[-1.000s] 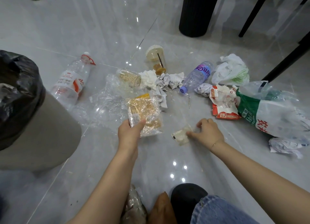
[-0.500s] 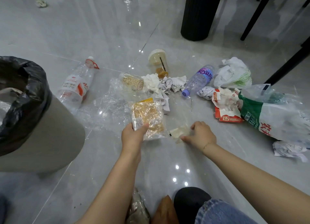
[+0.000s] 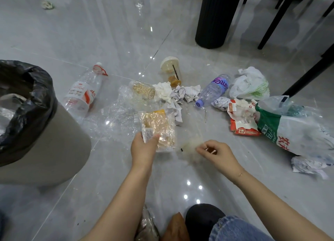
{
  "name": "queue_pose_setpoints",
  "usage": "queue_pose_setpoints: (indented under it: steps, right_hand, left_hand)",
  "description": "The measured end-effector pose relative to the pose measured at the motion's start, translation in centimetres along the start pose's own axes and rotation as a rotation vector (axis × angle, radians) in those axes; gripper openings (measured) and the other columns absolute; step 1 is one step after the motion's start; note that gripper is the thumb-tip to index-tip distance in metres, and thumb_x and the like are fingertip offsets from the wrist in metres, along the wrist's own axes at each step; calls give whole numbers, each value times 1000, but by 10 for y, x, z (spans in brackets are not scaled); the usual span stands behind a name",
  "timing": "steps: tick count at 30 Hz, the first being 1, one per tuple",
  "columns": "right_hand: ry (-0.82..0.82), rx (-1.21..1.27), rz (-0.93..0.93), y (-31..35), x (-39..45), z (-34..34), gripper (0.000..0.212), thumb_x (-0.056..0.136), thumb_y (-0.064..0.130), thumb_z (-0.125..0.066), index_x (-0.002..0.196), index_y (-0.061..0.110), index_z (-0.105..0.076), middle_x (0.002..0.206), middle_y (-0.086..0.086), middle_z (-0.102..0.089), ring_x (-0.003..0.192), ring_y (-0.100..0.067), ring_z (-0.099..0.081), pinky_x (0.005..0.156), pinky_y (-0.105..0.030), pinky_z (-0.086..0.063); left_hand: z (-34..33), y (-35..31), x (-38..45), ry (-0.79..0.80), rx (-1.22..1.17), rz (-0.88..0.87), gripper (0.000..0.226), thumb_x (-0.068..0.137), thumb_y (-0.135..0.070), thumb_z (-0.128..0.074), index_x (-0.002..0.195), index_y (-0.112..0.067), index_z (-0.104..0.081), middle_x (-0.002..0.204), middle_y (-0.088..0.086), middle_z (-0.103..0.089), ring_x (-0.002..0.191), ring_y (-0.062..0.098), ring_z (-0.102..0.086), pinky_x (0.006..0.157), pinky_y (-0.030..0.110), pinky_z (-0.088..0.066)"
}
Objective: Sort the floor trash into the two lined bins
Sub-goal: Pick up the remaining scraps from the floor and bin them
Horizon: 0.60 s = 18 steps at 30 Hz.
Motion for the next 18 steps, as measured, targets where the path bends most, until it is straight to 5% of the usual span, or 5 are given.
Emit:
queue_pose_setpoints:
  steps: [4,8,12,16,18]
  right_hand:
    - [117,219,1,36,-8,7,15,91,11,-59,90,8,-74,85,-10,-70,68,-8,-56,62,-19,-46]
    - [138,171,6,56,8,7,19,93,6,-55,86,10,-72,81,-2,-70,65,-5,-57,61,-18,-45]
    - [158,209,9,71,9,9,20,92,0,-52,82,2,-69,78,-7,-69,62,-3,-61,67,-23,-51]
    - [176,181,-52,67,5,0,24,89,-3,-49,77,-2,-69,70,-4,-69,63,-16,-67,60,-29,-52]
    - [117,23,-89,56,9,-2,27,86,0,-49,67,5,-67,61,0,-67,59,-20,-67,51,-25,-47]
  left_hand:
    - [-3,-11,-3,13,89,-118,18,86,-16,-68,101,-20,-59,94,-4,-66,89,15,-65,74,29,-50]
    - [-25,-8,-10,214,157,-100,23,87,-12,-68,98,-29,-59,90,-19,-64,87,-5,-60,76,16,-46]
    - [-33,-1,-12,259,171,-37,17,84,-13,-69,101,-17,-65,98,5,-71,96,22,-67,89,38,-53]
    - [-31,-4,-13,290,86,-4,15,90,-11,-64,96,-25,-62,92,-6,-70,87,7,-68,73,16,-52]
    - [-39,-1,-17,351,72,40,13,91,-13,-61,98,-24,-62,97,2,-71,88,8,-69,78,24,-55]
Point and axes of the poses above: each hand's wrist, its own x-axis towards the middle knuckle, its own z-axis out of the back of the hand, y = z × x, the point moved 8 cm from there along x, towards the middle knuckle
